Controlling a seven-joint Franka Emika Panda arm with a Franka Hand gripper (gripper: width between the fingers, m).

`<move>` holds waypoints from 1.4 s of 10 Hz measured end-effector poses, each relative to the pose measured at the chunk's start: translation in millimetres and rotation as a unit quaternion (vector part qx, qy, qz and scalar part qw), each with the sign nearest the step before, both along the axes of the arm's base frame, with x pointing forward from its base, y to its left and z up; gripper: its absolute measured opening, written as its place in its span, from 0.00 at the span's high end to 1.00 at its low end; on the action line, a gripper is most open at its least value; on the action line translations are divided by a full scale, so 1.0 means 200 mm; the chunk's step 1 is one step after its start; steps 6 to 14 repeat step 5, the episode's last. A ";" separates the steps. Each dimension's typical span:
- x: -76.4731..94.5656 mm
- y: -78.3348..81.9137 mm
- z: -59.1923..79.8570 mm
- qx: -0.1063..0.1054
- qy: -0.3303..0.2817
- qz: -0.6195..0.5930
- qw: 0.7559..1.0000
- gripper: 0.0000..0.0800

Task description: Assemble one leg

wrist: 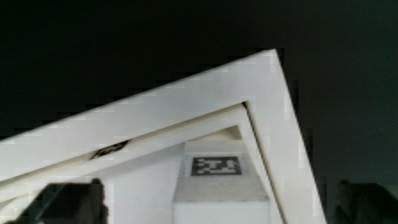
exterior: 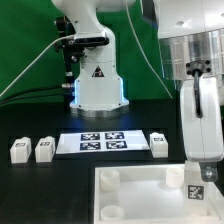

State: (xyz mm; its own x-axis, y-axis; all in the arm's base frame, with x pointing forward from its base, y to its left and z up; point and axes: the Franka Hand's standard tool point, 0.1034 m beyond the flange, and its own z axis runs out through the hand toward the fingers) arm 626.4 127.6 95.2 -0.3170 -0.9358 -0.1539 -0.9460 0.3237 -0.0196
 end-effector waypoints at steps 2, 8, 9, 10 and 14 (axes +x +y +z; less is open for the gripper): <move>0.00 0.00 0.00 0.000 0.000 0.001 1.000 0.19; 0.00 0.00 0.00 0.000 0.000 0.004 1.000 0.19; 0.00 0.00 0.00 0.000 0.000 0.004 1.000 0.19; 0.00 0.00 0.00 0.000 0.000 0.004 1.000 0.19; 0.00 0.00 0.00 0.000 0.000 0.004 1.000 0.19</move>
Offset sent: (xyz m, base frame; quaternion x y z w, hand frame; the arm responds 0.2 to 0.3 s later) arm 0.0000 0.0000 0.0000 0.0000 0.0000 0.0000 1.0000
